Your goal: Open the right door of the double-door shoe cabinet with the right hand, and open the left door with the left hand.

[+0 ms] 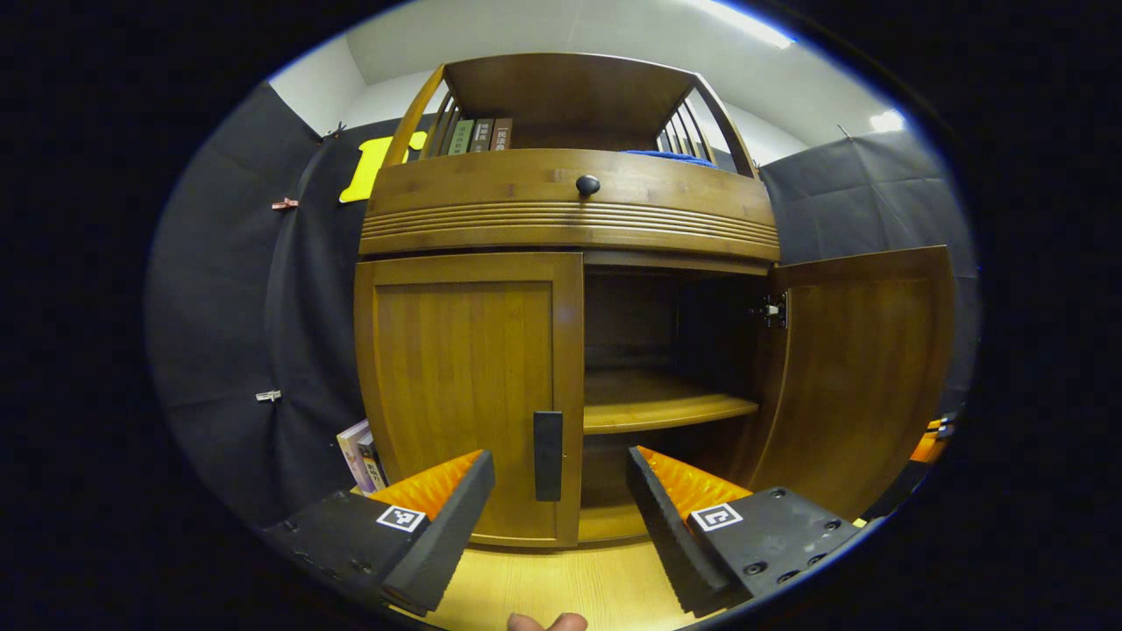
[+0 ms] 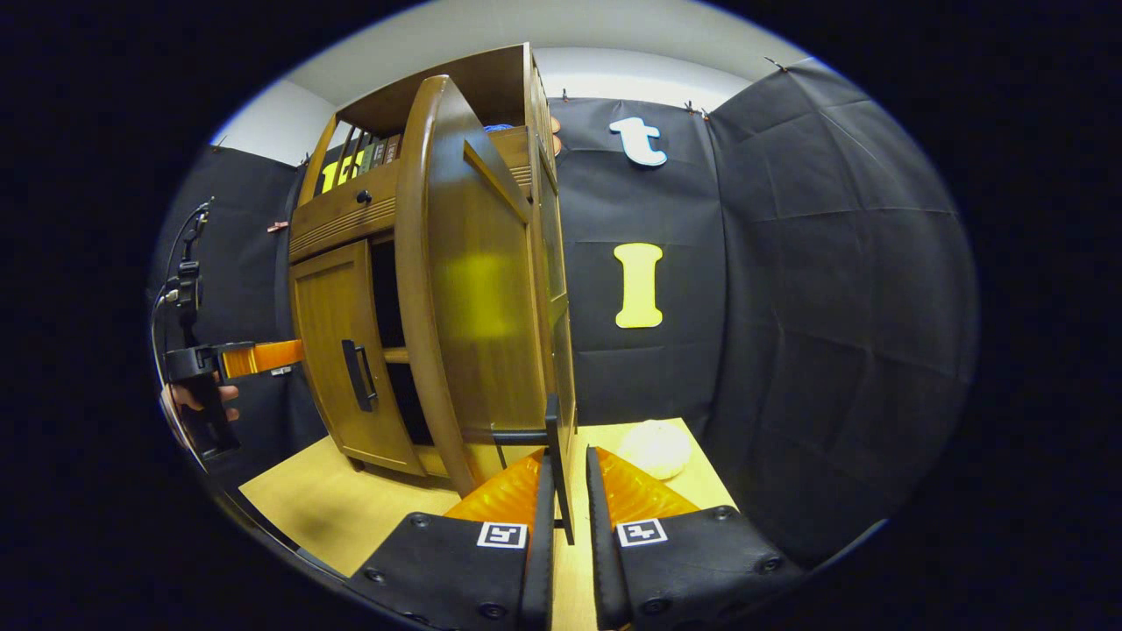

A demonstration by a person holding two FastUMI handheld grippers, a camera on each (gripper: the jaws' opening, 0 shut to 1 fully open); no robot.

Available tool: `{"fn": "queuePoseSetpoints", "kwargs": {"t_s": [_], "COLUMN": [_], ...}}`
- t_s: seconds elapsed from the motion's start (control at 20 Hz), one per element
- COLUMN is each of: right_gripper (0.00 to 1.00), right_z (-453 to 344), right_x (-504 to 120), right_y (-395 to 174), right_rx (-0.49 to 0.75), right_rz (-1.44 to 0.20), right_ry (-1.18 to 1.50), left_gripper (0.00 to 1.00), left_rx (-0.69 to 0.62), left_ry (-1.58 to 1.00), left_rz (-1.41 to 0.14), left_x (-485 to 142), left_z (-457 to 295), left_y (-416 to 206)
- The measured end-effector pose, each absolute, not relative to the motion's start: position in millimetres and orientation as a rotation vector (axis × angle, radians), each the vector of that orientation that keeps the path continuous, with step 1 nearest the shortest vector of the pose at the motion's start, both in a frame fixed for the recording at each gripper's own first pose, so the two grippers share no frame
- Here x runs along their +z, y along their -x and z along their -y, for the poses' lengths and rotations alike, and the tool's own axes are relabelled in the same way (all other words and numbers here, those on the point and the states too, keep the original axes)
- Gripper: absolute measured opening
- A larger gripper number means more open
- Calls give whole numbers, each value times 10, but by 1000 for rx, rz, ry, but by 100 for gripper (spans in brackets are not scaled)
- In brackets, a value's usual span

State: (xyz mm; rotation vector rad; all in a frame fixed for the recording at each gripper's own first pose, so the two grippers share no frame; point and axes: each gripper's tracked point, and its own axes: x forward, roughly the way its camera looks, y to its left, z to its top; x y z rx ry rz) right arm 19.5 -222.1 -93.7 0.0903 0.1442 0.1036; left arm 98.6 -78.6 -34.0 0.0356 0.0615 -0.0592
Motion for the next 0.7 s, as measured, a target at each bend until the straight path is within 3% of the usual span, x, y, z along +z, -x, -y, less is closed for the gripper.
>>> {"fn": "queuePoseSetpoints", "kwargs": {"t_s": [0.25, 0.4, 0.55, 0.6, 0.65, 0.7], "right_gripper": [23, 6, 7, 17, 13, 20], "right_z": [2238, 2258, 2280, 2310, 2379, 2432], "right_x": [-909, -963, -933, -929, -913, -889], "right_y": [-218, -189, -147, -124, -101, -56], "right_rx": [103, 103, 80, 73, 50, 42], "right_rz": [-145, -148, -139, -134, -128, -119], "right_ry": [-82, -103, -80, -77, -70, -70], "left_gripper": [94, 92, 94, 92, 94, 94], "left_rx": [-47, -36, -23, -16, -8, -6], "left_ry": [-35, -45, -48, -51, -51, -50], "left_rz": [-74, -77, -84, -86, -88, -93], "left_x": [-505, -639, -789, -829, -871, -905], "left_z": [794, 732, 666, 633, 618, 611], "left_y": [-1284, -1534, -1769, -1843, -1914, -1986]}}
